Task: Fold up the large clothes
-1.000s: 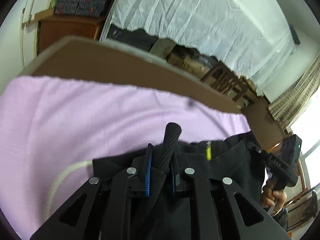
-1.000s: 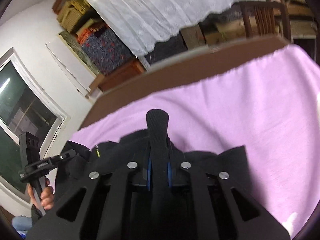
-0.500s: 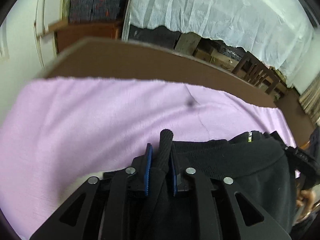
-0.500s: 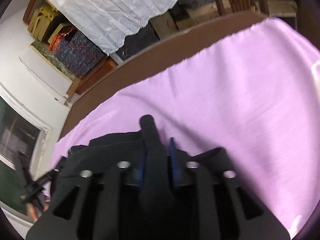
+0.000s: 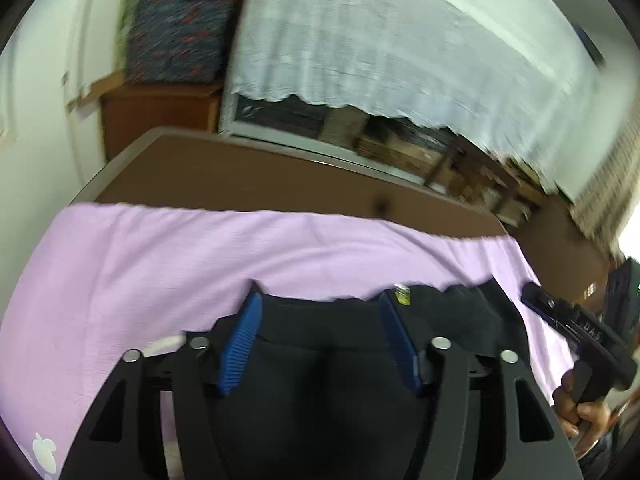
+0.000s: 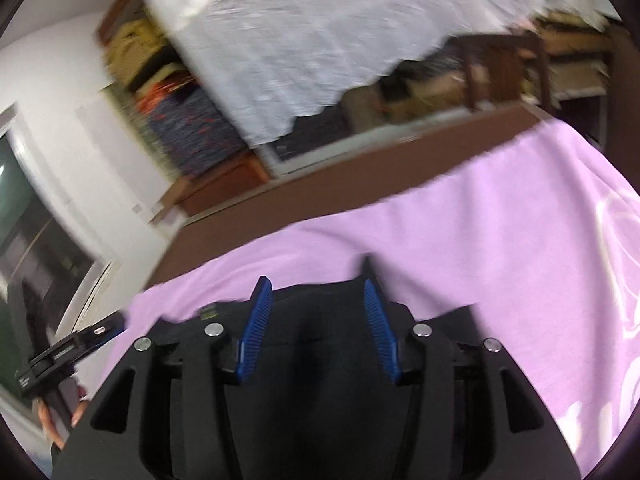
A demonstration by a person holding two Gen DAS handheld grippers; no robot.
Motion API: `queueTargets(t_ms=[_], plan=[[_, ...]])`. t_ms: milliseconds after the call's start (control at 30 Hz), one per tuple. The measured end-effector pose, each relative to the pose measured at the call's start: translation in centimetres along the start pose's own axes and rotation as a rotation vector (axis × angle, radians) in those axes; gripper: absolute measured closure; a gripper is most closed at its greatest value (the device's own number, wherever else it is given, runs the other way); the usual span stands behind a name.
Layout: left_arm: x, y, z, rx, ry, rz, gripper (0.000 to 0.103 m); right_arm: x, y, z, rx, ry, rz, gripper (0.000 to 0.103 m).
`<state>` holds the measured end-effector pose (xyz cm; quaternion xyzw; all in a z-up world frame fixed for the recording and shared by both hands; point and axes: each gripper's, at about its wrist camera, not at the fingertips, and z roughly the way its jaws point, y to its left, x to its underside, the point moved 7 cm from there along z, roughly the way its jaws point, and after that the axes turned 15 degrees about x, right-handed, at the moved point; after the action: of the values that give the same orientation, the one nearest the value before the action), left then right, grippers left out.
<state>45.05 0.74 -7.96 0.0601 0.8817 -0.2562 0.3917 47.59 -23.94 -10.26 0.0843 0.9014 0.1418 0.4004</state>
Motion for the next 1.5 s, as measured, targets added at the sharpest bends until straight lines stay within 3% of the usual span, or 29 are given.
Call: queueTargets(t_ms=[167,333,433,833,1067,1133,1200,1300,1400,1500], plan=[[2.8,-2.8,2.6,-0.016,0.084,0.111,0.034,2.8,5.9,-1.1,-0.014,0.018,-0.191,0.051],[6.1,-1.0,6.6,-0.083,0.191,0.105,0.026,5.6,6.6,1.8,0.053,0.117,-0.244,0.050],[6.4,-1.5,6.5,-0.160,0.159,0.180,0.025,7.1,7.0,3.0,0.110,0.123,-0.339,0.050],[6.0,-0.7,6.6,-0.216,0.132,0.142,0.016,7.5,6.4,3.7,0.108,0.098,-0.314,0.050],[6.1,-0.1,6.3,-0.253,0.150,0.100,0.007,7.5,6.6,3.5,0.182,0.123,-0.332,0.051],[6.8,-0.8,4.6,-0.319,0.150,0.107,0.008,7.8,6.6,2.5,0.231,0.142,-0.344,0.047],[7.8,-2.5,1.4,-0.282,0.098,0.096,0.010,8.9,6.5,0.1,0.284,0.132,-0.336,0.041],[9.3,-4.0,-1.7,-0.200,0.049,0.073,0.009,10.9,6.4,-4.8,0.205,0.053,-0.311,0.035],[10.9,-4.0,-1.0,-0.227,0.105,0.114,0.009,13.3,5.2,-6.4,0.184,0.048,-0.300,0.033],[12.0,-4.2,-0.7,-0.262,0.091,0.165,0.007,13.7,5.1,-6.1,0.194,0.062,-0.326,0.032]])
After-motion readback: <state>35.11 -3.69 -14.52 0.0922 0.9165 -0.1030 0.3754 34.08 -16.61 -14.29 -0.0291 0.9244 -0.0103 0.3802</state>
